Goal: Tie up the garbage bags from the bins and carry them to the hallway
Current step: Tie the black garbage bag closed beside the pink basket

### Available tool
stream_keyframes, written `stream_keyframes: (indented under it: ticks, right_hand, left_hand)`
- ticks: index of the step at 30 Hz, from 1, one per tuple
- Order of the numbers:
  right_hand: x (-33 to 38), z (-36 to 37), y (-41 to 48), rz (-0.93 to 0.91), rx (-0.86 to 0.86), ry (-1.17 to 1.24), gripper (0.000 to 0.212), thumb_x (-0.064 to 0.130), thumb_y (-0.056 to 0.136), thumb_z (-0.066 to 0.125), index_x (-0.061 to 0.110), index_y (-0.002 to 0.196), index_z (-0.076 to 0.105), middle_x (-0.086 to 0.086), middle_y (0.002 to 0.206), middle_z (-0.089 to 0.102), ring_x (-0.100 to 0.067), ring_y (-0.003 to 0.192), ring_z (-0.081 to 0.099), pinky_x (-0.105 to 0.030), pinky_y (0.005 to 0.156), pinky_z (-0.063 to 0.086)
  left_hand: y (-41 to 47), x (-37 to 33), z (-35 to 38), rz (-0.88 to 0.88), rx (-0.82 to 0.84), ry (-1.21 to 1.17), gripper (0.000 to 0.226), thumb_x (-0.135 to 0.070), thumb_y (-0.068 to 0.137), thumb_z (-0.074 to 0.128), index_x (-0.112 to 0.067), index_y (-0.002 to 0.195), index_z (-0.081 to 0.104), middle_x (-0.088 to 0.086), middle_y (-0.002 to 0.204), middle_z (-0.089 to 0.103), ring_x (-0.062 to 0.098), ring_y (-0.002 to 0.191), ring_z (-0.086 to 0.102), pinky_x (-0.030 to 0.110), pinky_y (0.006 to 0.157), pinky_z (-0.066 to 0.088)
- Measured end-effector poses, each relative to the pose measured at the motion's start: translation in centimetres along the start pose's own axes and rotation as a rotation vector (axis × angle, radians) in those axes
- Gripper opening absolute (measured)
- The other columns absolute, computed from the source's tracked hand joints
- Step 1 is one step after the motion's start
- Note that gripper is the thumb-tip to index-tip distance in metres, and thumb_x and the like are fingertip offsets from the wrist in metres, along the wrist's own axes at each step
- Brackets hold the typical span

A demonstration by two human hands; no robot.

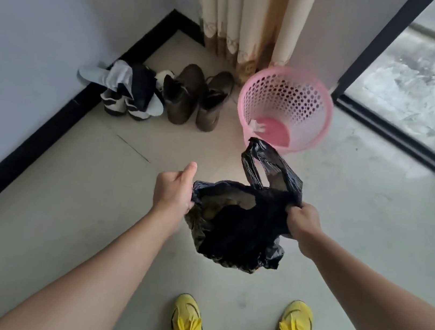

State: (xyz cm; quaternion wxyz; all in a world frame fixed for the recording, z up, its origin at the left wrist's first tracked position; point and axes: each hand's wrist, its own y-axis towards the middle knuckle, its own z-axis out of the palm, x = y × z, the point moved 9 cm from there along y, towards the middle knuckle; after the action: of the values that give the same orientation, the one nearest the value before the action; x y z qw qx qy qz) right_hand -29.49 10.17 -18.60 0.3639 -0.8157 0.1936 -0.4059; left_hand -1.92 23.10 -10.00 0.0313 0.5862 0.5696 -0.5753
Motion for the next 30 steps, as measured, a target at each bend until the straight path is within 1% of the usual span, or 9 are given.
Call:
stream_keyframes:
  ticks: [6,9,11,14,17,20,23,27,30]
  right_hand:
    - [-7.1,4.2,10.1,0.096,0.06,0.204,0.014,0.01,0.101,0.041,0.007,0.107,0.054,-0.012,0.093,0.059,-0.023,0.069,0.059,-0.033,0.051,0.054]
    - [-6.4,4.2,15.2,-0.011,-0.013,0.292,0.012,0.016,0.1,0.047,0.011,0.107,0.055,-0.01,0.1,0.059,-0.019,0.068,0.058,-0.029,0.046,0.054]
    - [-5.7,4.3,18.2,-0.091,-0.045,0.33,0.012,0.018,0.099,0.048,0.012,0.104,0.057,-0.007,0.093,0.062,-0.018,0.065,0.06,-0.027,0.044,0.051]
    - [-5.6,4.7,22.0,-0.157,-0.077,0.393,0.014,0.016,0.096,0.048,0.01,0.1,0.06,-0.008,0.082,0.062,-0.019,0.057,0.058,-0.026,0.047,0.049]
    - [-4.9,4.9,24.7,-0.21,-0.093,0.442,0.017,0.007,0.092,0.045,0.006,0.099,0.061,-0.011,0.076,0.058,-0.02,0.052,0.052,-0.022,0.04,0.044]
    - [-4.6,4.5,25.9,-0.244,-0.082,0.502,0.015,0.004,0.096,0.046,0.001,0.1,0.06,-0.016,0.088,0.062,-0.023,0.058,0.058,-0.021,0.037,0.046]
    - [-4.7,3.7,25.2,-0.286,-0.057,0.517,0.035,0.015,0.096,0.056,0.005,0.13,0.053,-0.015,0.122,0.06,-0.025,0.094,0.064,-0.028,0.054,0.054]
    - [-4.5,2.8,21.1,-0.52,-0.252,0.237,0.06,0.037,0.089,0.064,0.019,0.141,0.04,-0.008,0.138,0.051,-0.024,0.116,0.056,-0.045,0.097,0.05]
    - [-4.3,3.1,17.8,-0.751,-0.459,-0.047,0.058,0.049,0.089,0.06,0.024,0.137,0.039,0.002,0.137,0.048,-0.018,0.117,0.054,-0.043,0.097,0.048]
  left_hand:
    - [8.2,8.8,5.3,-0.014,0.007,-0.103,0.034,-0.032,0.092,0.06,-0.009,0.068,0.05,0.01,0.058,0.056,0.018,0.033,0.05,0.022,0.035,0.04]
    - [12.7,9.4,7.3,0.029,0.029,-0.273,0.034,-0.039,0.092,0.057,-0.009,0.075,0.057,0.01,0.068,0.063,0.02,0.047,0.06,0.023,0.038,0.045]
    - [15.2,9.6,8.5,0.057,0.085,-0.38,0.037,-0.044,0.094,0.046,-0.01,0.097,0.06,0.011,0.081,0.066,0.023,0.063,0.065,0.026,0.048,0.048]
    - [17.9,11.0,11.0,0.095,0.261,-0.45,0.039,-0.034,0.095,0.037,-0.015,0.127,0.049,0.014,0.105,0.067,0.027,0.094,0.065,0.034,0.069,0.048]
    - [18.9,13.1,14.0,0.23,0.467,-0.103,0.051,-0.022,0.083,0.051,-0.021,0.134,0.048,0.005,0.128,0.06,0.022,0.121,0.053,0.038,0.095,0.043]
    - [17.7,15.4,16.6,0.232,0.697,-0.07,0.063,-0.02,0.072,0.062,-0.023,0.134,0.051,0.002,0.134,0.06,0.018,0.118,0.057,0.034,0.097,0.043]
    - [14.7,16.9,18.1,0.214,0.876,-0.043,0.061,-0.016,0.071,0.068,-0.026,0.13,0.056,0.002,0.124,0.067,0.018,0.109,0.066,0.03,0.09,0.051]
    - [13.8,17.9,18.1,0.367,0.757,0.501,0.085,-0.017,0.059,0.088,-0.032,0.132,0.048,-0.007,0.119,0.065,0.013,0.109,0.063,0.029,0.093,0.049]
    - [16.2,17.2,16.9,0.51,0.402,0.62,0.041,-0.026,0.07,0.082,-0.021,0.107,0.067,-0.003,0.098,0.071,0.019,0.095,0.067,0.032,0.084,0.051]
